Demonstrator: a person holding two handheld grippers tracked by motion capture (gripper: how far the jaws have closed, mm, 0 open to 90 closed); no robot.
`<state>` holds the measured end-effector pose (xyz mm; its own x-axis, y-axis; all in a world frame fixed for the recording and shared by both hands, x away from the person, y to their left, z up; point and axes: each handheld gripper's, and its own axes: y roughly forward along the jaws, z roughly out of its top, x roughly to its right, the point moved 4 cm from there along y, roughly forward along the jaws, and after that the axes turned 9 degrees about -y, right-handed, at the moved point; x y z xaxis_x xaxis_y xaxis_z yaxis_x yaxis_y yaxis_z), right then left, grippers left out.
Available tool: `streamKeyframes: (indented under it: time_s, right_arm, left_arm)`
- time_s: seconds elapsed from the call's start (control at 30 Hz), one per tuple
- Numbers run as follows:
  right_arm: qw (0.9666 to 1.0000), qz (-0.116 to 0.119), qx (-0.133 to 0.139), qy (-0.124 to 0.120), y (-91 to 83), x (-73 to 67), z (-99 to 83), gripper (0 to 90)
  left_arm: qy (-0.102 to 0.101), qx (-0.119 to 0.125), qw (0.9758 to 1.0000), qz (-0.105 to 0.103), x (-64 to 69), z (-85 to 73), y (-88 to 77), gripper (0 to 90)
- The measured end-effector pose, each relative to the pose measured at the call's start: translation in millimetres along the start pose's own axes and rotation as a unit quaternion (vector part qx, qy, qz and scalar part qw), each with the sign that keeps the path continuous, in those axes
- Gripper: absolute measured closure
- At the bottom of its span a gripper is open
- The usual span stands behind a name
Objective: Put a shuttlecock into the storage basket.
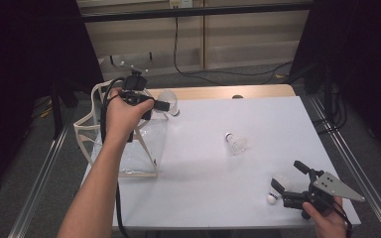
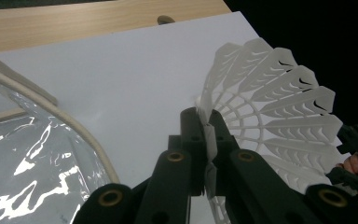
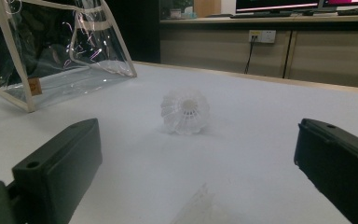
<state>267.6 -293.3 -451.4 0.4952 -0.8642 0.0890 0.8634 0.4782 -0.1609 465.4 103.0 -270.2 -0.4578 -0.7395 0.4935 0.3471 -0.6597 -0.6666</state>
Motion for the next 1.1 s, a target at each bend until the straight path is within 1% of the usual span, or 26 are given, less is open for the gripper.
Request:
streamKeyframes:
  time_s: [0.13,0.2,0.27,0.3,0.33,0.4,0.43,0.6,0.63,0.67,0.7,0.77,0.8,0.9,1.0,1.1]
  right_arm:
    - [1.0000,0.000,0.000,0.001,-0.1,0.1,-0.1,0.5]
    - [1.0000,0.000,0.000,0.002,-0.1,0.2,0.0,0.5]
    - [1.0000,-0.002,0.002,0.006,0.1,-0.2,0.4,0.5]
    - [1.0000,0.000,0.000,0.000,-0.1,0.1,0.0,0.5]
    - [1.0000,-0.001,0.002,0.005,0.1,-0.3,0.4,0.5]
    - [1.0000,-0.001,0.001,0.003,0.0,-0.1,0.2,0.5]
    - [1.0000,0.000,0.000,0.001,-0.1,0.2,0.0,0.5]
    - [1.0000,-0.001,0.001,0.006,0.3,-0.3,0.2,0.5]
    - [1.0000,-0.001,0.001,0.002,0.2,0.2,0.0,0.5]
    - [1.0000,-0.001,0.001,0.003,0.3,0.1,0.0,0.5]
    - [1.0000,-0.001,0.001,0.003,0.3,0.1,0.0,0.5]
    - [1.0000,-0.001,0.001,0.005,0.4,-0.3,0.3,0.6]
    - [1.0000,0.000,0.001,0.006,0.4,-0.6,0.2,0.7]
    - [1.0000,0.001,-0.001,0.003,0.6,-0.5,-0.2,0.7]
    - [1.0000,0.001,0.000,0.001,0.1,0.2,-0.1,0.7]
    - [1.0000,-0.001,0.001,0.005,0.4,0.2,-0.1,0.7]
  left_arm:
    - [0.000,0.002,1.0000,0.003,-1.3,2.0,-2.8,89.4]
    - [-0.001,0.006,0.9999,0.008,-1.3,3.9,-5.2,89.4]
    - [0.000,0.005,1.0000,0.007,-1.6,4.5,-6.4,89.4]
    - [-0.005,0.010,0.9999,0.009,-1.8,5.6,-7.7,89.4]
    - [-0.005,0.010,0.9999,0.009,-1.8,5.6,-7.7,89.4]
    - [-0.004,0.012,0.9999,0.011,-3.4,7.0,-9.8,89.4]
    - [-0.008,0.015,0.9998,0.012,-4.2,7.6,-10.6,89.4]
    - [-0.008,0.016,0.9997,0.015,-6.1,9.0,-12.7,89.4]
    - [-0.007,0.015,0.9997,0.017,-6.6,9.4,-13.2,89.4]
    - [-0.012,0.019,0.9996,0.017,-6.2,10.0,-13.5,89.4]
    - [-0.009,0.017,0.9997,0.018,-7.1,10.6,-14.4,89.4]
    - [-0.011,0.020,0.9995,0.020,-7.5,11.2,-14.7,89.4]
    - [-0.016,0.023,0.9994,0.019,-7.9,12.0,-15.2,89.4]
    - [-0.017,0.023,0.9994,0.021,-8.6,12.6,-15.0,89.4]
    - [-0.015,0.026,0.9992,0.028,-9.8,14.0,-15.4,89.4]
    - [-0.015,0.026,0.9990,0.031,-10.8,14.5,-15.5,89.4]
